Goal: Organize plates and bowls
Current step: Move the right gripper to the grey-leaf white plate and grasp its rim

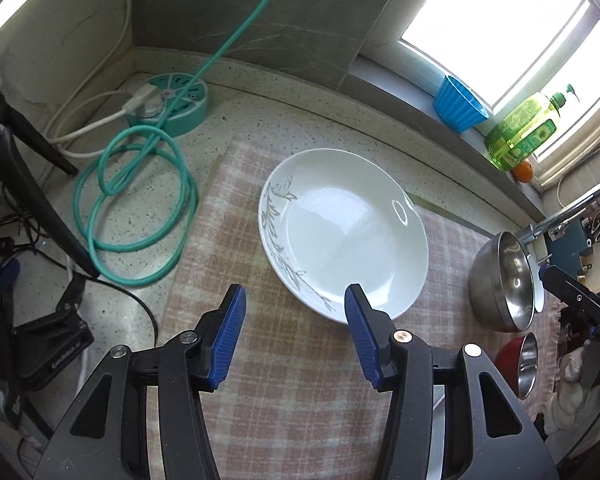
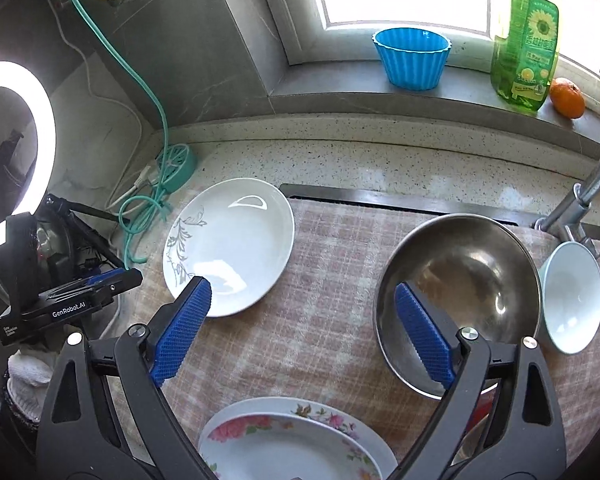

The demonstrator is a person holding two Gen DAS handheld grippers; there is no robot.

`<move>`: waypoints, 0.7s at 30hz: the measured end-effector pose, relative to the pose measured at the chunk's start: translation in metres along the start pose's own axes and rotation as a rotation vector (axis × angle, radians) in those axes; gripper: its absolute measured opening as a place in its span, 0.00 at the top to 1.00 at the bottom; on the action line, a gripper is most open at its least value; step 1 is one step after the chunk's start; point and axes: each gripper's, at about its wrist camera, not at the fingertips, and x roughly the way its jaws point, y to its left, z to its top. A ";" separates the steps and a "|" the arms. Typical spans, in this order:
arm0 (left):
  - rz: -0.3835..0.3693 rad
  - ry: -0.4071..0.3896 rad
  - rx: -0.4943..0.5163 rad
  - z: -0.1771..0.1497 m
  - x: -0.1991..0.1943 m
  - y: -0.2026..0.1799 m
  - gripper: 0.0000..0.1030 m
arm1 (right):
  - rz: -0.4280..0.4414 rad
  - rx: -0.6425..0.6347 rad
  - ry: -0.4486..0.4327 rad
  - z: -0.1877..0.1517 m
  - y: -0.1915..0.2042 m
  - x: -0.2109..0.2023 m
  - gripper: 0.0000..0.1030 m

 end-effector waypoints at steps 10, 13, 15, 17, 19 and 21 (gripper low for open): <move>0.017 0.038 -0.044 0.036 0.036 0.010 0.54 | 0.039 0.047 0.126 0.023 -0.008 0.073 0.20; 0.017 0.051 -0.055 0.042 0.045 0.014 0.54 | 0.066 0.085 0.155 0.032 -0.012 0.090 0.26; 0.006 0.065 -0.077 0.045 0.051 0.018 0.57 | 0.082 0.102 0.185 0.037 -0.013 0.102 0.37; -0.006 0.079 -0.091 0.048 0.057 0.022 0.63 | 0.093 0.111 0.211 0.039 -0.013 0.111 0.44; -0.008 0.088 -0.089 0.049 0.061 0.023 0.68 | 0.077 0.095 0.217 0.041 -0.010 0.116 0.44; -0.013 0.097 -0.088 0.049 0.064 0.023 0.68 | 0.073 0.086 0.226 0.042 -0.009 0.121 0.45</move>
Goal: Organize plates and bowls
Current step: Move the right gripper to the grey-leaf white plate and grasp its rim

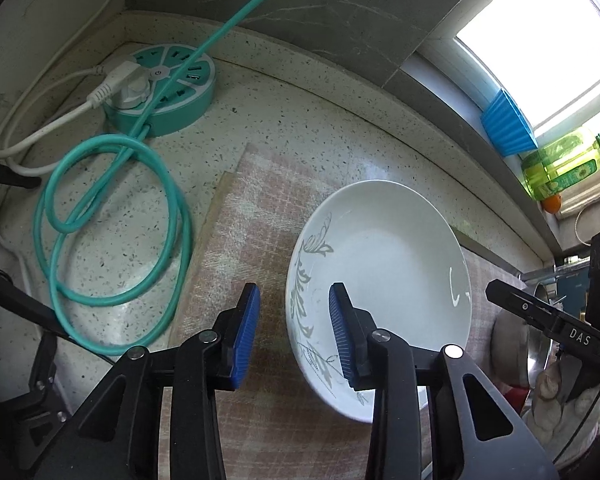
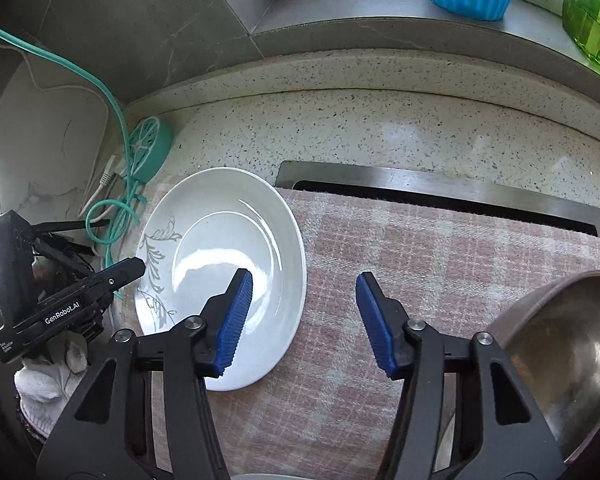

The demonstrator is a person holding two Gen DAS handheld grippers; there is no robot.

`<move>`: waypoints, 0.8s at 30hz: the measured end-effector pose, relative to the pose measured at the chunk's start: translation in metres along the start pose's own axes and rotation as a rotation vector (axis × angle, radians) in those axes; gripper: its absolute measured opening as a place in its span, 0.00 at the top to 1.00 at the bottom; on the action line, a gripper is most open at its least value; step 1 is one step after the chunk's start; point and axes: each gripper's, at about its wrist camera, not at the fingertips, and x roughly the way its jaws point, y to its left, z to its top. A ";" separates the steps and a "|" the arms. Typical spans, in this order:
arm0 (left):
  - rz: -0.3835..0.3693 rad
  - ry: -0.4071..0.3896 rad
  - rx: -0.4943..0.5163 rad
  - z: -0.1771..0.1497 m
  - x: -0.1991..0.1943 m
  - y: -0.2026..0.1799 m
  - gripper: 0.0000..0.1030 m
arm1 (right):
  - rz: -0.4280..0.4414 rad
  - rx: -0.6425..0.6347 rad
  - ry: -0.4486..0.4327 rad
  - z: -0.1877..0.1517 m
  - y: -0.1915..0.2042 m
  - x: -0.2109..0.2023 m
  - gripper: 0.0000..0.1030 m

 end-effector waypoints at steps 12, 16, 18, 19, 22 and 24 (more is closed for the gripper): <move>-0.013 0.028 -0.003 0.000 0.013 0.003 0.85 | -0.035 -0.039 0.054 0.007 0.008 0.021 0.71; -0.018 0.033 -0.002 -0.001 0.016 0.004 0.90 | -0.051 -0.071 0.072 0.007 0.014 0.027 0.81; -0.022 0.036 -0.003 -0.001 0.017 0.005 0.90 | -0.053 -0.075 0.081 0.007 0.015 0.033 0.84; -0.024 0.038 -0.003 -0.001 0.018 0.005 0.90 | -0.051 -0.074 0.086 0.007 0.016 0.035 0.87; -0.029 0.040 -0.001 0.000 0.020 0.003 0.92 | -0.053 -0.071 0.089 0.006 0.016 0.039 0.89; -0.024 0.037 -0.007 0.000 0.021 0.002 0.92 | -0.050 -0.062 0.090 0.006 0.016 0.038 0.89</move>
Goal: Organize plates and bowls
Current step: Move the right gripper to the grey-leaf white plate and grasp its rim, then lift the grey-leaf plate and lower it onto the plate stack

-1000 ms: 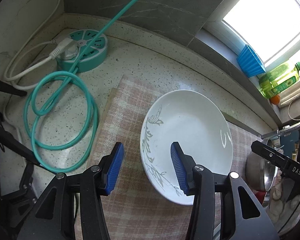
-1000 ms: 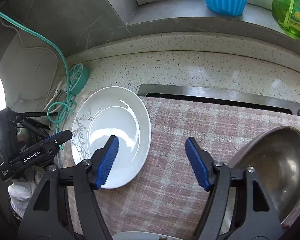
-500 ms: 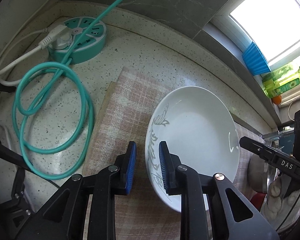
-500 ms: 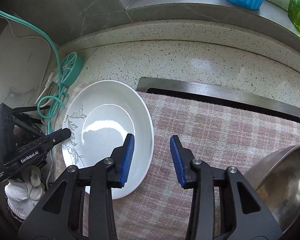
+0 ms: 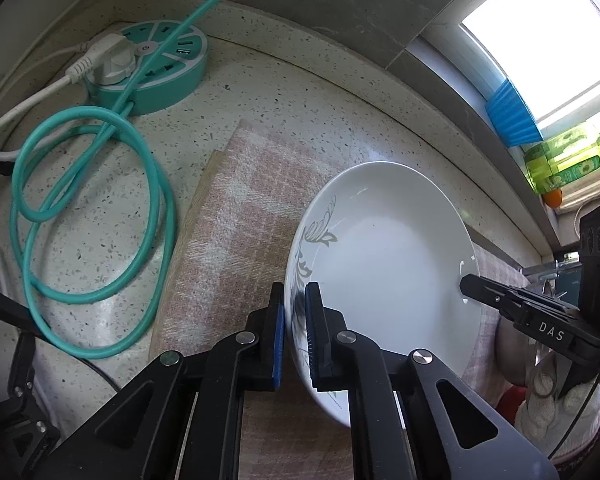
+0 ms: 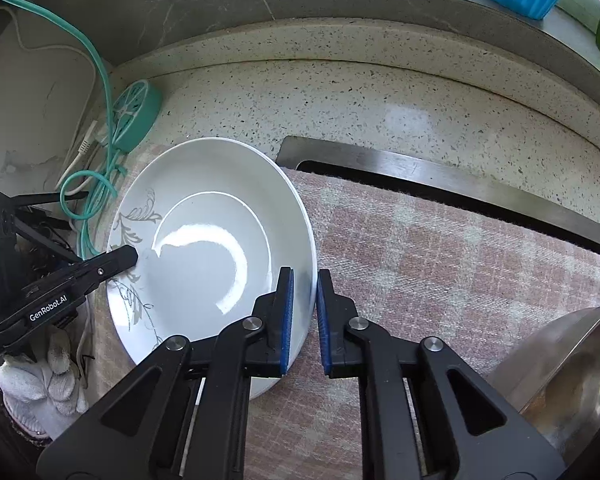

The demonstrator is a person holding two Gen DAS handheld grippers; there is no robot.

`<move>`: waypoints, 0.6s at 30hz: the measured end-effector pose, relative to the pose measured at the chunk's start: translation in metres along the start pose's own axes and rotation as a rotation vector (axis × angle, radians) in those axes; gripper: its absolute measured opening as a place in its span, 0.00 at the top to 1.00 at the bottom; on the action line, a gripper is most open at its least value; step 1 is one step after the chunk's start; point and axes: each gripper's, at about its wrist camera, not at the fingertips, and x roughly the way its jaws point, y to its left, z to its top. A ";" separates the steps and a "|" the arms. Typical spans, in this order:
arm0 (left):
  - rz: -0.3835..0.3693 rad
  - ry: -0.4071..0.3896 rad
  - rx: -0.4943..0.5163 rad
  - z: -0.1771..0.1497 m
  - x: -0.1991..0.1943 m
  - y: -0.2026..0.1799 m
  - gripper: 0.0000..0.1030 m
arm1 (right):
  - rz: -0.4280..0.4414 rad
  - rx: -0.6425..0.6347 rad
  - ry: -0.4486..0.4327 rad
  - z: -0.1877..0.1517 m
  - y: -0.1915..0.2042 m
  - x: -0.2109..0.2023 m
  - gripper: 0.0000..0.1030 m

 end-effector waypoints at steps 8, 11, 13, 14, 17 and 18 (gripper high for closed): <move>0.003 -0.007 -0.007 -0.005 -0.004 -0.004 0.92 | 0.013 0.007 0.000 -0.011 -0.001 -0.011 0.89; 0.000 -0.017 -0.005 -0.010 -0.012 -0.003 0.92 | 0.027 0.011 -0.009 -0.016 -0.001 -0.020 0.89; -0.006 -0.019 -0.005 -0.014 -0.017 -0.003 0.92 | 0.042 0.017 -0.011 -0.020 -0.002 -0.026 0.89; -0.009 -0.020 -0.006 -0.015 -0.019 -0.003 0.92 | 0.049 0.020 -0.013 -0.022 -0.002 -0.030 0.89; -0.021 -0.027 -0.006 -0.022 -0.029 -0.004 0.92 | 0.060 0.016 -0.022 -0.030 -0.002 -0.042 0.89; -0.025 -0.030 -0.006 -0.024 -0.032 -0.004 0.92 | 0.061 0.012 -0.025 -0.032 -0.001 -0.046 0.89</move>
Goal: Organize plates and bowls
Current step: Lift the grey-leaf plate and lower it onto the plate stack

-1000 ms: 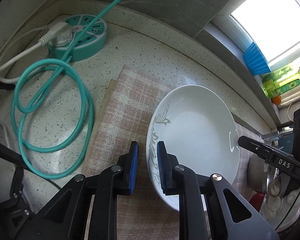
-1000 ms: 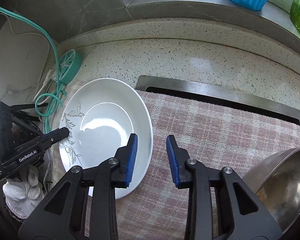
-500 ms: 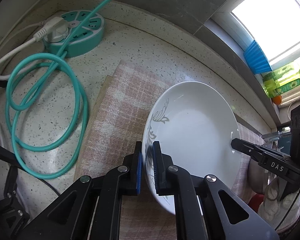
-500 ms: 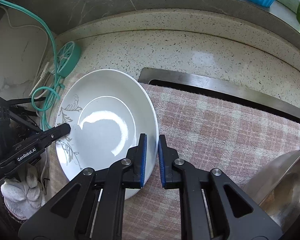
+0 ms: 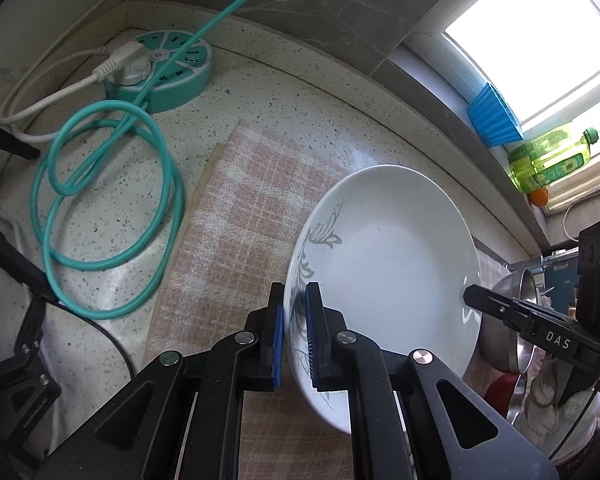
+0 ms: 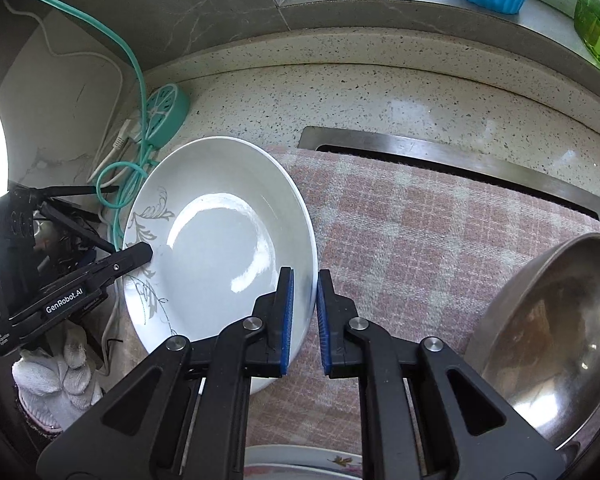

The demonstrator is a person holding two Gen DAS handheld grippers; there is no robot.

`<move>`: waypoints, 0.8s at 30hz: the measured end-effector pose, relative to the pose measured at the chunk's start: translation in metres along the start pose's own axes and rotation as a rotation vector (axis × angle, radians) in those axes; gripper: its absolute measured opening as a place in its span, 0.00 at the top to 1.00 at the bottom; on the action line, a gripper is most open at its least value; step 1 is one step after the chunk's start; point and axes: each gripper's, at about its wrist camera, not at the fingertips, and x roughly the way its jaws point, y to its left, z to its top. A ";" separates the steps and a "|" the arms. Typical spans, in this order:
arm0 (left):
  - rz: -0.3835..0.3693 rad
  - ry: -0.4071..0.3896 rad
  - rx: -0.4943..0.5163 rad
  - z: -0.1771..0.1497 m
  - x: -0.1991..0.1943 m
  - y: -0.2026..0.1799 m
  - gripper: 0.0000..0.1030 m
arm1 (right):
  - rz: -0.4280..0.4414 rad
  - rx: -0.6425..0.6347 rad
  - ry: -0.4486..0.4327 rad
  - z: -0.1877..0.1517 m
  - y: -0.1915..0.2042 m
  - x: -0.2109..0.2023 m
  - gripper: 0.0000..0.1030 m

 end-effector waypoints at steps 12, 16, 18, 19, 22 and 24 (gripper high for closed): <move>-0.039 -0.018 0.059 -0.037 -0.037 -0.024 0.92 | 0.040 0.023 -0.028 -0.053 -0.007 -0.046 0.89; -0.053 -0.021 0.076 -0.051 -0.044 -0.035 0.92 | 0.053 0.034 -0.044 -0.077 -0.010 -0.062 0.89; -0.060 -0.017 0.085 -0.060 -0.047 -0.039 0.92 | 0.057 0.045 -0.049 -0.090 -0.013 -0.068 0.89; -0.063 -0.014 0.091 -0.065 -0.048 -0.042 0.92 | 0.060 0.055 -0.050 -0.096 -0.016 -0.071 0.89; -0.070 -0.004 0.108 -0.080 -0.050 -0.050 0.92 | 0.065 0.075 -0.052 -0.114 -0.023 -0.077 0.89; -0.076 0.004 0.119 -0.090 -0.051 -0.055 0.92 | 0.062 0.083 -0.053 -0.127 -0.027 -0.081 0.89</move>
